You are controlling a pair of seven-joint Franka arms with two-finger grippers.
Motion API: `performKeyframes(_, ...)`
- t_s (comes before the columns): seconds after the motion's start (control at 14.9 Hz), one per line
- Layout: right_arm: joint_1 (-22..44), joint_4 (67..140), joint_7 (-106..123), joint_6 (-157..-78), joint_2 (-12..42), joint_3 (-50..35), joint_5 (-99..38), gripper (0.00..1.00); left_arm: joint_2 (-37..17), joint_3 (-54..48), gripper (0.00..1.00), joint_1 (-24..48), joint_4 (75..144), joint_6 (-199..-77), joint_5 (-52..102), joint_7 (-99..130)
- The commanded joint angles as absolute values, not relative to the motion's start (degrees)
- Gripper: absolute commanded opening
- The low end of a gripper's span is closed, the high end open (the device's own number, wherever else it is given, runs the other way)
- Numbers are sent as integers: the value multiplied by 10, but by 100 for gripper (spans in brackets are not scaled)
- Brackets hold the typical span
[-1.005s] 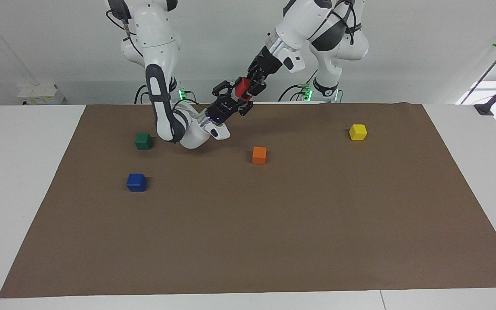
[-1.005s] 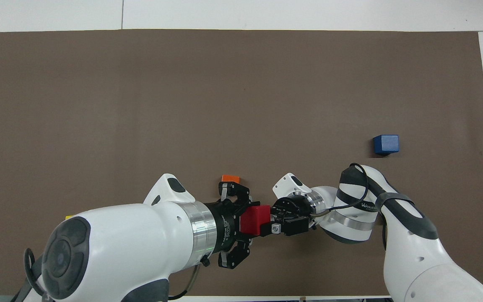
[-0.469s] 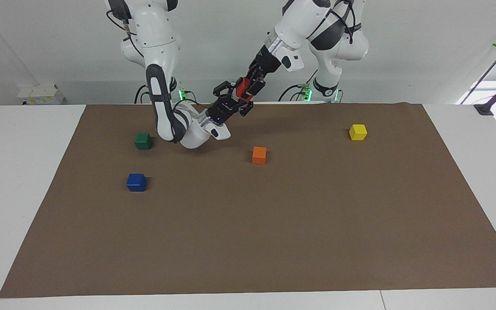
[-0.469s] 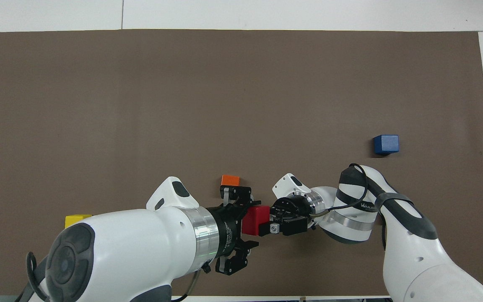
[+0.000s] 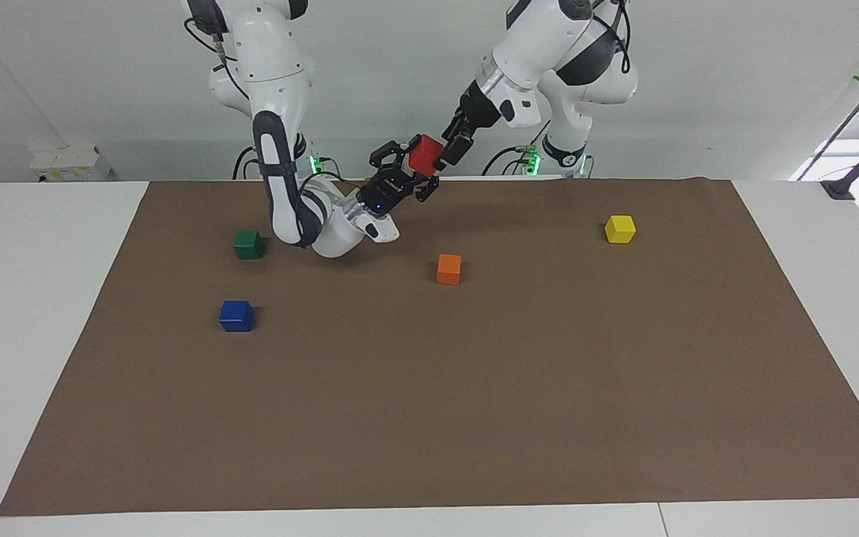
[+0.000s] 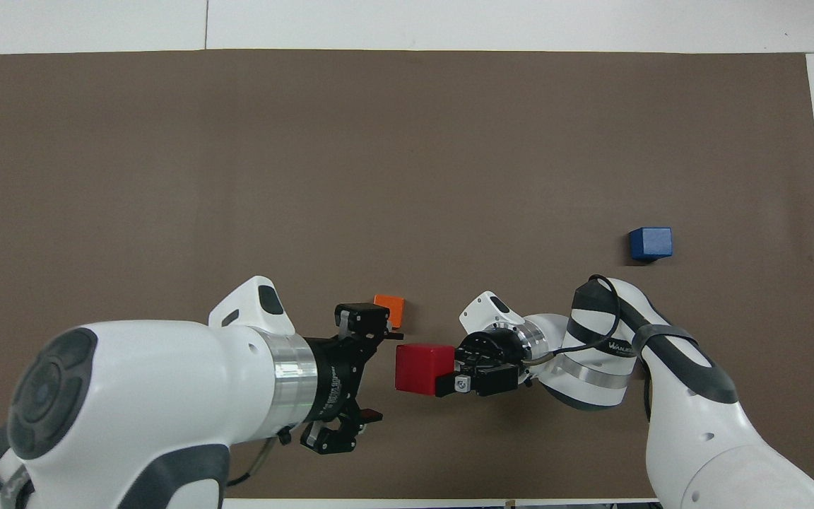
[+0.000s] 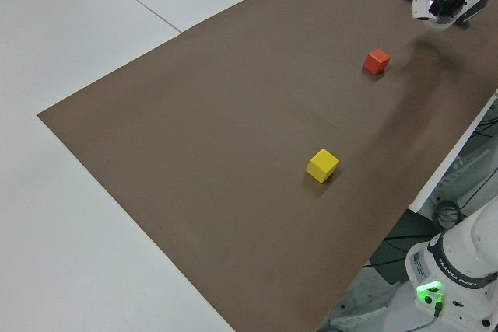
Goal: Transfer red block to right arm and stack on blue block
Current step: 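Open the left gripper and withdraw it from the red block, then carry the red block with the right gripper over the blue block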
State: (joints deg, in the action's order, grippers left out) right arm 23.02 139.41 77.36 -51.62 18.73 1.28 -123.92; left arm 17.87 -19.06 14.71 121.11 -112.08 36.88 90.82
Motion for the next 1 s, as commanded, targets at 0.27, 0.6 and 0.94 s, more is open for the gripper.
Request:
performKeyframes(0.27,214,1376,720,-538,178,11,-1250,0,188,-193,100,-31,1218,-1092,322,618)
performKeyframes(0.6,184,1351,643,-618,144,14,-1247,0,151,-192,100,-80,1215,-1089,178,443)
performKeyframes(0.94,171,1287,581,-721,142,15,-1245,0,45,-193,100,-114,1037,-947,57,313)
